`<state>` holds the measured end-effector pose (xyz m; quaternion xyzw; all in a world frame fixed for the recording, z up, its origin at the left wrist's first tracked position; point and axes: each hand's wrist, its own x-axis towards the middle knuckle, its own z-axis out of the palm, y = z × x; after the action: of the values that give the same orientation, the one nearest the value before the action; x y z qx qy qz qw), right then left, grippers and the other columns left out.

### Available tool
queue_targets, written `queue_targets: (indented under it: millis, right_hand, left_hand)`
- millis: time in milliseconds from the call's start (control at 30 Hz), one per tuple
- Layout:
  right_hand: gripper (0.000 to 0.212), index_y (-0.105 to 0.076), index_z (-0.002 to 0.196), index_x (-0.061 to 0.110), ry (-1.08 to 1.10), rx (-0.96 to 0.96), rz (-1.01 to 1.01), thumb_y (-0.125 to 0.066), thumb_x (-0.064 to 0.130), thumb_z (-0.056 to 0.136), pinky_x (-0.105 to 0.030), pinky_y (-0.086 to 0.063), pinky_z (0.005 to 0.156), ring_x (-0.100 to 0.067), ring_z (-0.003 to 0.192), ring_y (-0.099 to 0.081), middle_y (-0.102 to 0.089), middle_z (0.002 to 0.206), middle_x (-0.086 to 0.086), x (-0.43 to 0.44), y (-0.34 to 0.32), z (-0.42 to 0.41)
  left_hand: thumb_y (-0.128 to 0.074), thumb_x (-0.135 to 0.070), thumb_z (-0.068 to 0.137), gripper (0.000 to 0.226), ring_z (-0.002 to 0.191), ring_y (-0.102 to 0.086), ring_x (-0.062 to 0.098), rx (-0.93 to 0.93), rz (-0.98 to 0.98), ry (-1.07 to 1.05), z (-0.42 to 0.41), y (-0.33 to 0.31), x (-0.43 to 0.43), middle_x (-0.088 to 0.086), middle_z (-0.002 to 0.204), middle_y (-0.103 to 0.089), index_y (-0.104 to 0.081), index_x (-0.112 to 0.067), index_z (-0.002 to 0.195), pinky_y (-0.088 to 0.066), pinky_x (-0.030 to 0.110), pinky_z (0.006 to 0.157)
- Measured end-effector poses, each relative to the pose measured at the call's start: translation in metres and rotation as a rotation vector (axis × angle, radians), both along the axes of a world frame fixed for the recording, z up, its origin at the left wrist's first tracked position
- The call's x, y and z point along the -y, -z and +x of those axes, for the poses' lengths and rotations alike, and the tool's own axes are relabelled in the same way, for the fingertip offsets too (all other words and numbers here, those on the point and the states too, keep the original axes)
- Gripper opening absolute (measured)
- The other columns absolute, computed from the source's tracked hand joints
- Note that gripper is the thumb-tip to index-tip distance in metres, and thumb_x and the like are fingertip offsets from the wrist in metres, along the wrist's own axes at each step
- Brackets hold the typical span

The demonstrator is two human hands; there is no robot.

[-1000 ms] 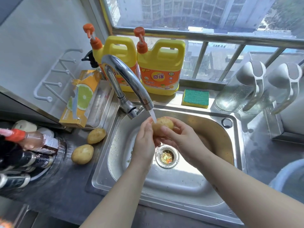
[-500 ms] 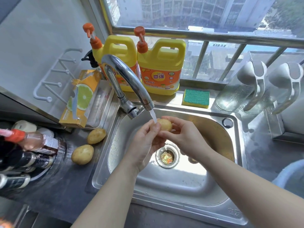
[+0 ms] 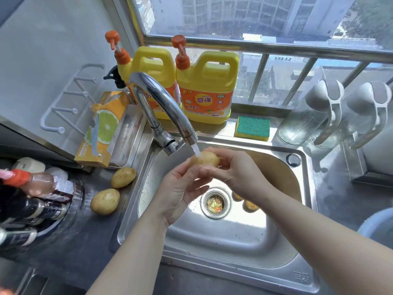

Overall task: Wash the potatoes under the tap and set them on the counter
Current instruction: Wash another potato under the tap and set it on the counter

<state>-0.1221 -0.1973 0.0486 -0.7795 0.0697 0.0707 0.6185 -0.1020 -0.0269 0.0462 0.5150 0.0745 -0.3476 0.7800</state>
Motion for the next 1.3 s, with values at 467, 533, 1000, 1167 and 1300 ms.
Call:
queue_targets:
  millis: [467,533,1000,1167,1300]
  right_hand:
    - [0.058,-0.068,0.127,0.027,-0.089,0.301,-0.368,-0.089,0.024,0.073,-0.024,-0.053,0.09,-0.005,0.099,-0.068,-0.074,0.111,0.012,-0.005,0.0,-0.011]
    - [0.074,-0.058,0.138,0.03,-0.028,0.239,-0.3,-0.09,0.017,0.072,-0.022,-0.052,0.096,-0.003,0.108,-0.066,-0.07,0.122,0.014,-0.005,0.004,-0.013]
    - [0.052,-0.065,0.121,0.029,-0.021,0.172,-0.296,-0.086,0.027,0.074,-0.027,-0.05,0.087,-0.005,0.094,-0.059,-0.068,0.109,0.009,-0.032,-0.005,0.002]
    - [0.031,-0.072,0.113,0.033,0.144,-0.063,-0.084,-0.075,0.047,0.085,-0.025,-0.053,0.07,-0.005,0.079,-0.068,-0.075,0.096,0.005,-0.023,-0.003,-0.002]
    - [0.03,-0.078,0.108,0.028,0.18,-0.146,-0.03,-0.06,0.049,0.096,-0.008,-0.037,0.043,0.007,0.057,-0.06,-0.076,0.086,0.006,-0.011,-0.002,-0.008]
  left_hand:
    - [-0.063,-0.038,0.089,0.032,0.089,-0.066,0.025,-0.103,0.012,-0.227,0.001,-0.004,0.023,0.011,0.097,-0.069,-0.068,-0.014,0.11,-0.059,0.035,0.073]
    - [-0.059,-0.044,0.093,0.039,0.093,-0.065,0.026,-0.142,0.047,-0.239,0.0,-0.002,0.026,0.014,0.107,-0.067,-0.066,-0.015,0.117,-0.059,0.039,0.08]
    - [-0.037,-0.038,0.107,0.045,0.102,-0.067,0.024,-0.287,0.036,-0.473,0.0,-0.001,0.013,0.017,0.12,-0.068,-0.064,-0.005,0.125,-0.061,0.034,0.066]
    - [-0.04,-0.03,0.107,0.04,0.116,-0.065,0.034,-0.211,-0.007,-0.383,0.0,-0.009,0.026,0.023,0.123,-0.067,-0.064,0.0,0.12,-0.05,0.049,0.104]
    - [-0.052,-0.018,0.101,0.029,0.108,-0.066,0.019,-0.104,0.028,-0.216,-0.008,-0.009,0.025,0.011,0.112,-0.072,-0.067,-0.003,0.123,-0.055,0.04,0.097]
